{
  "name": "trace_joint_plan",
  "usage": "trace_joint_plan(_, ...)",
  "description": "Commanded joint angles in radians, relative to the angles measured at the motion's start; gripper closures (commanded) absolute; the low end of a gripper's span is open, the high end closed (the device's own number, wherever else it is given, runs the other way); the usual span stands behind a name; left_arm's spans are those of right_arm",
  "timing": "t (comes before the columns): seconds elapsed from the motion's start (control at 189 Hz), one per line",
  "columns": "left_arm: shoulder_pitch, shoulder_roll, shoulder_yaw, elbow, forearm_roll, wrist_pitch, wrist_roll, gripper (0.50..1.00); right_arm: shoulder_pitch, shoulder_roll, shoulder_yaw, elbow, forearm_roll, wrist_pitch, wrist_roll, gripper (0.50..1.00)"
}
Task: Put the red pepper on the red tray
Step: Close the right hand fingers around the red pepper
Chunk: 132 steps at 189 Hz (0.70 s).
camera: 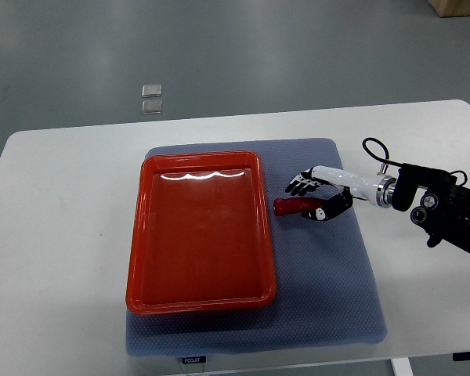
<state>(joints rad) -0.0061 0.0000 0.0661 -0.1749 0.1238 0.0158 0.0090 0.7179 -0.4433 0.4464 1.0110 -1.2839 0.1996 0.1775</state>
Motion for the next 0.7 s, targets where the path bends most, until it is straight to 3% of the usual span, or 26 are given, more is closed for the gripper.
trace_joint_plan(0.0, 0.000, 0.000, 0.001, -0.002, 0.000, 0.000, 0.000, 0.500, 0.000, 0.000, -0.002, 0.000, 0.000, 0.001, 0.000, 0.805)
trace_joint_plan(0.402, 0.000, 0.000, 0.000, 0.000, 0.000, -0.002, 0.002, 0.500, -0.006, 0.000, -0.018, -0.002, -0.002, -0.009, 0.013, 0.885)
trace_joint_plan(0.455, 0.000, 0.000, 0.000, 0.000, 0.000, -0.002, 0.000, 0.500, -0.006, -0.002, -0.022, -0.002, -0.008, -0.011, 0.014, 0.946)
trace_joint_plan(0.508, 0.000, 0.000, 0.000, 0.000, 0.000, -0.002, 0.000, 0.500, -0.006, -0.002, -0.022, -0.002, -0.008, -0.011, 0.014, 0.946)
trace_joint_plan(0.513, 0.000, 0.000, 0.000, 0.000, -0.001, 0.000, 0.000, 0.500, -0.005, -0.002, -0.022, -0.002, -0.021, -0.011, 0.016, 0.981)
trace_joint_plan(0.534, 0.000, 0.000, 0.000, 0.000, 0.000, 0.000, 0.000, 0.500, -0.005, -0.002, -0.022, -0.002, -0.022, -0.011, 0.016, 1.000)
trace_joint_plan(0.693, 0.000, 0.000, 0.000, 0.000, -0.001, 0.000, 0.000, 0.500, 0.009, -0.015, -0.018, -0.002, -0.022, -0.011, 0.034, 1.000)
